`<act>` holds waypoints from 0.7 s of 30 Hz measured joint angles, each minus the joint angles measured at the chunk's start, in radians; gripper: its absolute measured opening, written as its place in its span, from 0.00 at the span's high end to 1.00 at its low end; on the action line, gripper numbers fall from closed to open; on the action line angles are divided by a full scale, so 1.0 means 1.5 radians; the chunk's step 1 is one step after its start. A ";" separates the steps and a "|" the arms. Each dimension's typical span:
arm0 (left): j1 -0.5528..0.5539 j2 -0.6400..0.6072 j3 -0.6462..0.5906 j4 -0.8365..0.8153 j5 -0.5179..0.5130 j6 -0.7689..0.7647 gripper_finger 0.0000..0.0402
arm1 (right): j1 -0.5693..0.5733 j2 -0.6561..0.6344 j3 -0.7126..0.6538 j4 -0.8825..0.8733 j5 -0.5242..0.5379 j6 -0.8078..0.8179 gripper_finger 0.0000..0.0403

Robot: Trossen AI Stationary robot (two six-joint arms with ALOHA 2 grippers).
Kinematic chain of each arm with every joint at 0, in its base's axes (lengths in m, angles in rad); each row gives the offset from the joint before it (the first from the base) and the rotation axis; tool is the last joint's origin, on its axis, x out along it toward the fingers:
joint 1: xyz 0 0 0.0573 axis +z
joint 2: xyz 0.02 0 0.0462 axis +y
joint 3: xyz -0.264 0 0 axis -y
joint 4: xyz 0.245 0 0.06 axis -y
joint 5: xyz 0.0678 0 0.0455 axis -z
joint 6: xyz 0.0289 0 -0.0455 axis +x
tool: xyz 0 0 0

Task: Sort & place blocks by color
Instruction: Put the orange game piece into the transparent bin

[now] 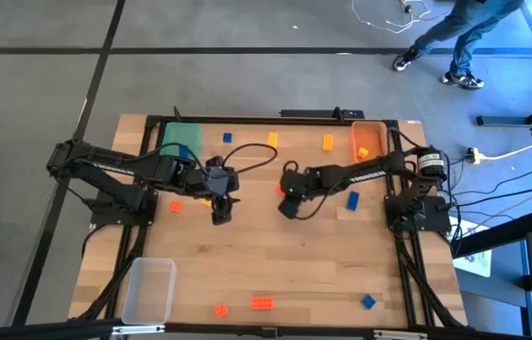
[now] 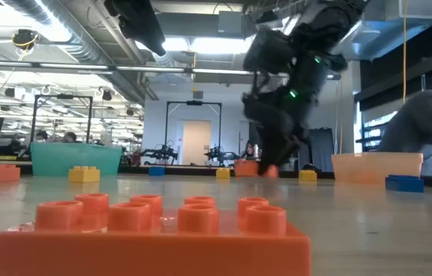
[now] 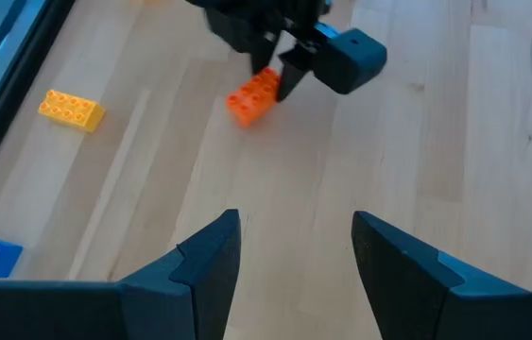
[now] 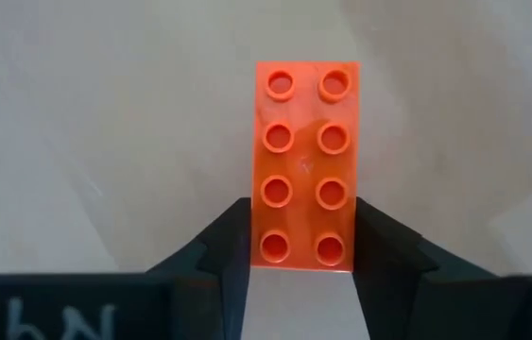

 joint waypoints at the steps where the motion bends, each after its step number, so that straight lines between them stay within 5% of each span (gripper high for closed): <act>1: 0.000 0.000 0.000 -0.001 0.000 0.013 0.52 | 0.000 -0.002 0.014 -0.004 0.000 -0.011 0.65; 7: 0.000 0.000 0.000 -0.008 -0.026 0.127 0.52 | 0.001 -0.002 0.109 -0.094 -0.024 -0.061 0.65; 21: -0.003 0.000 0.000 -0.001 -0.083 0.370 0.52 | -0.009 -0.003 0.402 -0.351 -0.259 -0.166 0.65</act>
